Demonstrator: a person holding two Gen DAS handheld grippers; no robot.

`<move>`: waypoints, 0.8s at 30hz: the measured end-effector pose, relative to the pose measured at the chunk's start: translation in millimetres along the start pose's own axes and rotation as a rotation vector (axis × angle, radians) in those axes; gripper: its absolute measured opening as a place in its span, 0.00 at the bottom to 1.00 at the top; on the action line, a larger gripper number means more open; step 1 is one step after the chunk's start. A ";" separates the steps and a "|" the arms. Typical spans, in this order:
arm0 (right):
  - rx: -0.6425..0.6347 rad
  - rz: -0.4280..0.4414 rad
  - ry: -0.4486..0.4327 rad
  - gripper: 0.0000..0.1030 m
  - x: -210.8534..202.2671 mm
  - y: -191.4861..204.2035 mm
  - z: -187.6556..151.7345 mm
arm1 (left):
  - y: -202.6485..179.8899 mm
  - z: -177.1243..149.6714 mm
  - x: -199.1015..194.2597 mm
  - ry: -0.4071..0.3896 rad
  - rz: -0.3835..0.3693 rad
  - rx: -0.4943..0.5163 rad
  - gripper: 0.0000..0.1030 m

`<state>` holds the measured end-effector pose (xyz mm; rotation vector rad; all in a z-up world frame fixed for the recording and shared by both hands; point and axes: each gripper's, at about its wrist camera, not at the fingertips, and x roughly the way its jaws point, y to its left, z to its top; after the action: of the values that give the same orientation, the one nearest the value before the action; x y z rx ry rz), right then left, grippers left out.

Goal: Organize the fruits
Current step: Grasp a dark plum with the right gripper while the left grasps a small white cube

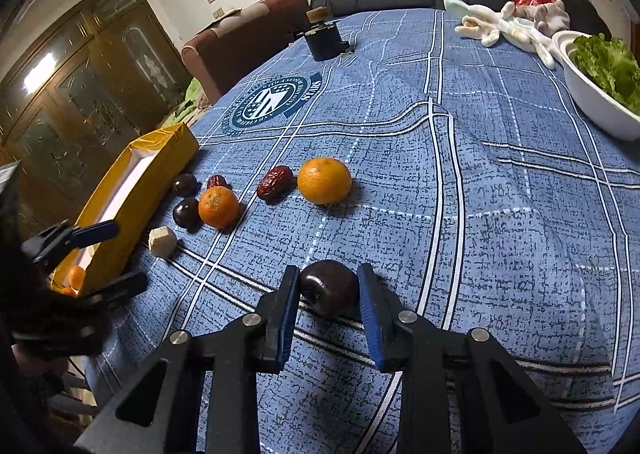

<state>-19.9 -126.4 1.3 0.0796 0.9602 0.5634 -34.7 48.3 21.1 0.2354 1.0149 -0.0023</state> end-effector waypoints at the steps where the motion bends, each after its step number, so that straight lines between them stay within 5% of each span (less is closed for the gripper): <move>1: -0.001 -0.001 0.001 0.30 0.0 0.2 0.3 | 1.3 1.7 4.3 0.015 -0.008 -0.008 0.74; 12: -0.003 0.002 0.003 0.28 -0.9 1.8 -0.2 | 8.7 7.7 11.6 0.012 -0.061 -0.079 0.30; 13: -0.002 0.016 0.005 0.28 -1.0 2.4 -0.6 | 9.7 7.5 9.4 0.004 -0.071 -0.081 0.17; 24: -0.114 0.066 -0.052 0.27 -6.9 33.9 -5.5 | 6.3 -9.0 -23.8 -0.079 -0.141 -0.080 0.15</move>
<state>-41.5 -101.8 13.8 0.0238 0.8754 0.6729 -54.2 53.6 37.8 0.0901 0.9488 -0.0978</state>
